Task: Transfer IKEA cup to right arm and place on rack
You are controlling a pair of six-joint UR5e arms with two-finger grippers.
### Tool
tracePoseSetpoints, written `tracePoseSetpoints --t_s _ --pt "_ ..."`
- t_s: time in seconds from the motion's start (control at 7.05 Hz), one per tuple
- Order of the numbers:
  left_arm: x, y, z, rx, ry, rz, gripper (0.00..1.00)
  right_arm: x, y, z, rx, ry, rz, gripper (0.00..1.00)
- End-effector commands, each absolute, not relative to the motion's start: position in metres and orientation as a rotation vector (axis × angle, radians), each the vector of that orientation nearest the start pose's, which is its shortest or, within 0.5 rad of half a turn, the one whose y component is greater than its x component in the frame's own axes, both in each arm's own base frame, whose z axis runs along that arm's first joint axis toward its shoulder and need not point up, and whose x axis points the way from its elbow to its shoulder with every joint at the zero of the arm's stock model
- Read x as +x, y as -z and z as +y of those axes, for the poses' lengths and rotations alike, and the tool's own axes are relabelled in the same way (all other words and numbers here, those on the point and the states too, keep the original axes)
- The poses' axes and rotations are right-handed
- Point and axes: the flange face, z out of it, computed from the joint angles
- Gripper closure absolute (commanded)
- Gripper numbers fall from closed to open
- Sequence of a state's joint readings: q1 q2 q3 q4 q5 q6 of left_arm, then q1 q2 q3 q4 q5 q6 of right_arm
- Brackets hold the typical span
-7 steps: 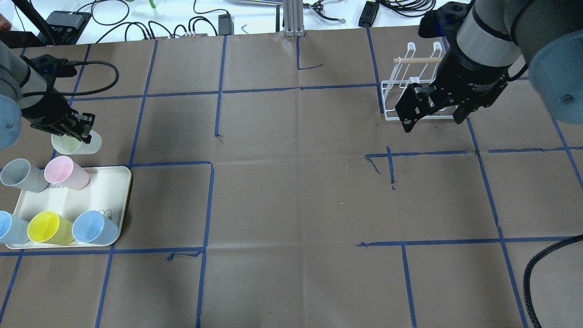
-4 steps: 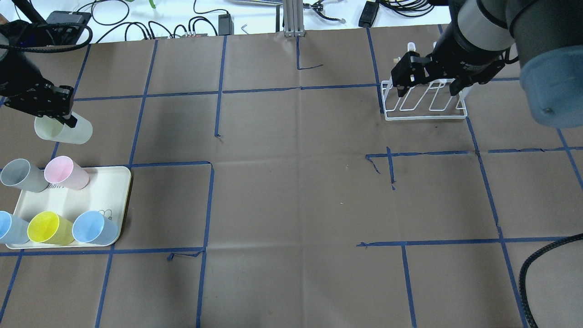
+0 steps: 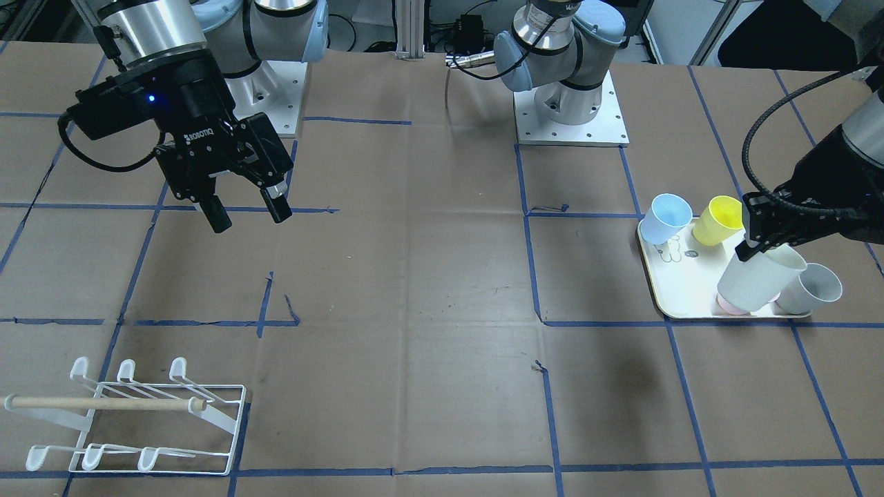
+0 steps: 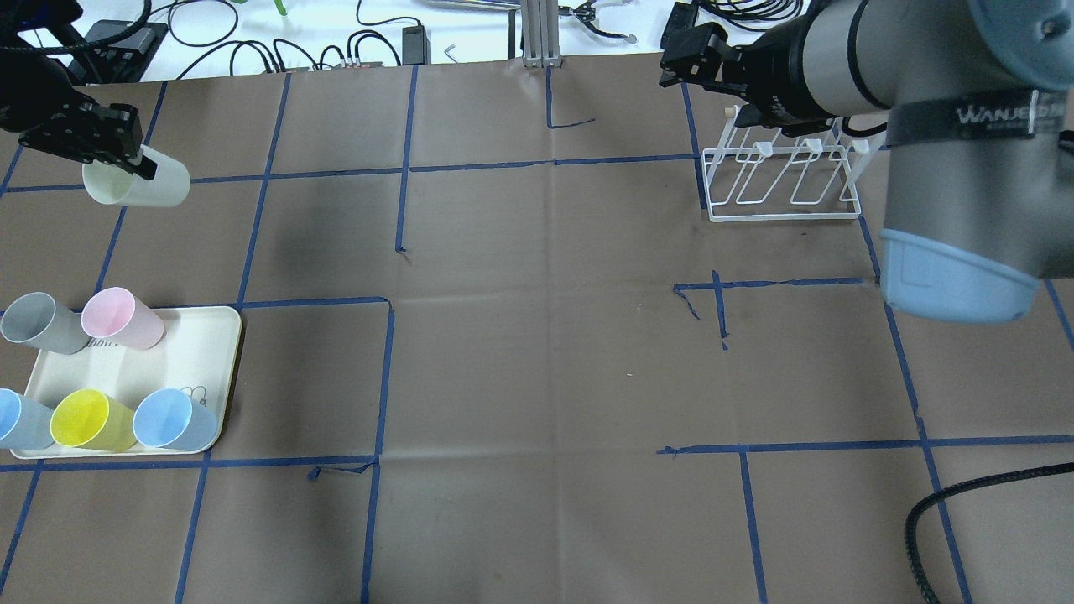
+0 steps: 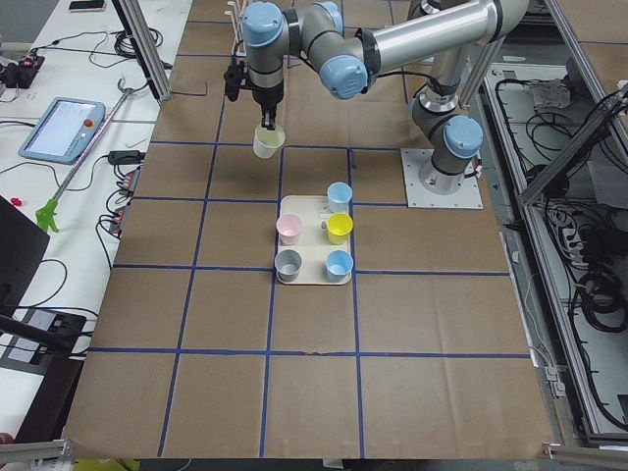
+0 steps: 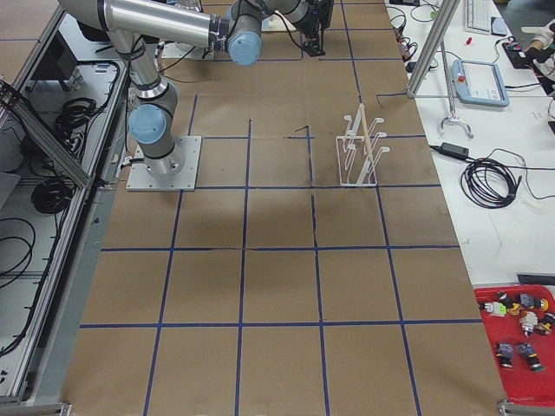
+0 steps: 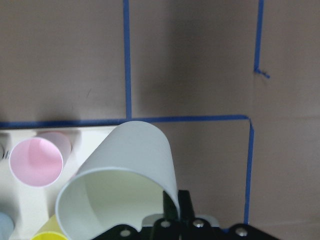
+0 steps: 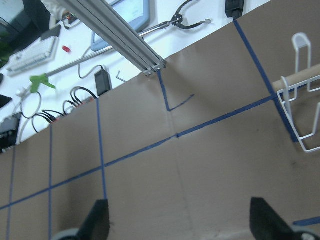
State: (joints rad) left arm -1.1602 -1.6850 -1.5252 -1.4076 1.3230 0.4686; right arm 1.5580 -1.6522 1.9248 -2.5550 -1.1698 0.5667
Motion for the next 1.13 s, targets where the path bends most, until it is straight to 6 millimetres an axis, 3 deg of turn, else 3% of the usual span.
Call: tracePoseSetpoints --t_s 0.0,0.28,0.43,0.71,0.99 --pt "0.055 -0.488 -0.584 0.268 0.836 3.359 1.00 0.178 -0.463 -0.463 0.816 0.604 2.092 0.00" --pt "0.039 -0.478 -0.592 0.476 1.272 3.295 1.00 0.181 -0.444 -0.443 0.967 0.589 1.874 0.01" --pt "0.029 -0.468 -0.584 0.581 1.457 3.215 1.00 0.181 -0.440 -0.438 1.078 0.529 1.747 0.00" --pt "-0.001 -0.424 -0.564 0.794 1.731 3.066 1.00 0.188 -0.424 -0.447 1.119 0.476 1.737 0.00" --pt "-0.035 -0.387 -0.546 1.007 1.919 2.935 1.00 0.219 -0.391 -0.462 1.096 0.385 1.798 0.00"
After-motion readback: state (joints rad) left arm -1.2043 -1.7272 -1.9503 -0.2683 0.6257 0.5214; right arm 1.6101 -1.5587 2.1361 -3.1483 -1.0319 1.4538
